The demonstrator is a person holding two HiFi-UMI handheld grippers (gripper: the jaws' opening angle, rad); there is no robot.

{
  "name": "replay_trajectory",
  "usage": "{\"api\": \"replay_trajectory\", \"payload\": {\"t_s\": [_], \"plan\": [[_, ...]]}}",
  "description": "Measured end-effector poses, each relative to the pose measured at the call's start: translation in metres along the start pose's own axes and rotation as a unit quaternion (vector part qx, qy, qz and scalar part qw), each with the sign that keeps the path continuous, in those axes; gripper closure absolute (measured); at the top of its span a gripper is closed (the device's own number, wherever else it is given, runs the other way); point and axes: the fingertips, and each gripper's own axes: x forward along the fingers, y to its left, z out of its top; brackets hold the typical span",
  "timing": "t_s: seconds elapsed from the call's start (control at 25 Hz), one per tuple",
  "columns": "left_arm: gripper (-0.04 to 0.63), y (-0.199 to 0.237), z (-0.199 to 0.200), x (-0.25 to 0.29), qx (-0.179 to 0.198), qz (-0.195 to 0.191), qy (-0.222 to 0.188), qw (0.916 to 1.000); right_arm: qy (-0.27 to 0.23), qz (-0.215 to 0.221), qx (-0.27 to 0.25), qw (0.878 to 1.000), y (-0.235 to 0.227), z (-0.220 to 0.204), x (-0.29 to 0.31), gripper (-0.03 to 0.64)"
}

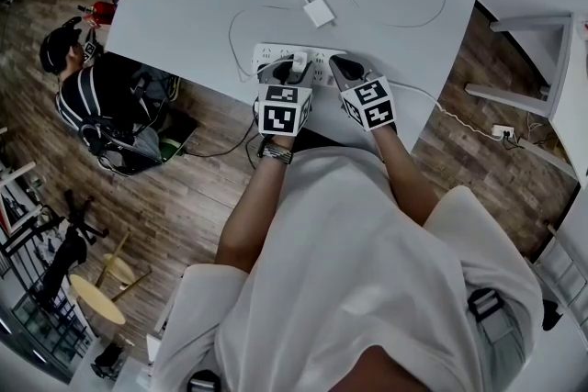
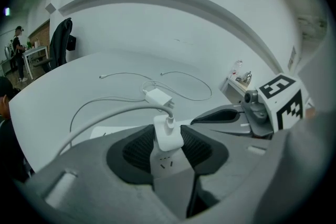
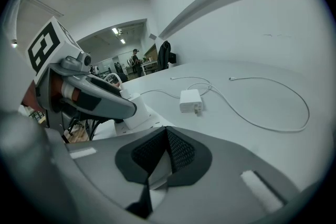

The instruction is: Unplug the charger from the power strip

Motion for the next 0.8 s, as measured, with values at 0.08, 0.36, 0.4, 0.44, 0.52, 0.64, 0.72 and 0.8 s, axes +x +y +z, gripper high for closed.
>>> {"api": "replay_trajectory", "payload": {"t_s": [0.08,0.36,0.4,0.44,0.52,0.64,0.72,0.8], "plan": [[0.431,0.0001,0.0004,-0.0002,-0.004,-0.004,0.002,1.0000,-0.002,0.000,0.000,1.000,-0.0001,0.0005,0.0000,0.615],[0.431,0.0010,0.0066,0.0033,0.053,0.013,0.001,0.9985,-0.011,0.004,0.030,0.999,-0.0004,0.0030,0.0019,0.615],[0.431,0.0003,0.0056,0.0034,0.059,0.015,0.007,0.9981,-0.012,0.003,0.030,0.999,-0.0004,0.0029,0.0023,0.615],[0.431,-0.0007,0.0029,0.0030,0.063,0.018,0.017,0.9977,-0.012,0.002,0.028,1.000,-0.0004,0.0025,0.0025,0.615],[0.431,-0.0021,-0.0010,0.0028,0.078,0.026,0.033,0.9961,-0.011,0.000,0.027,1.000,-0.0004,0.0019,0.0026,0.615],[0.431,-0.0031,-0.0015,0.0025,0.100,0.036,0.039,0.9935,-0.012,0.001,0.026,1.000,0.0000,0.0024,0.0023,0.615],[0.431,-0.0033,-0.0012,0.0019,0.101,0.038,0.041,0.9933,-0.013,0.000,0.025,1.000,0.0004,0.0029,0.0020,0.615],[0.431,-0.0033,-0.0008,0.0016,0.091,0.035,0.040,0.9944,-0.014,-0.002,0.022,1.000,0.0006,0.0031,0.0017,0.615]]}}
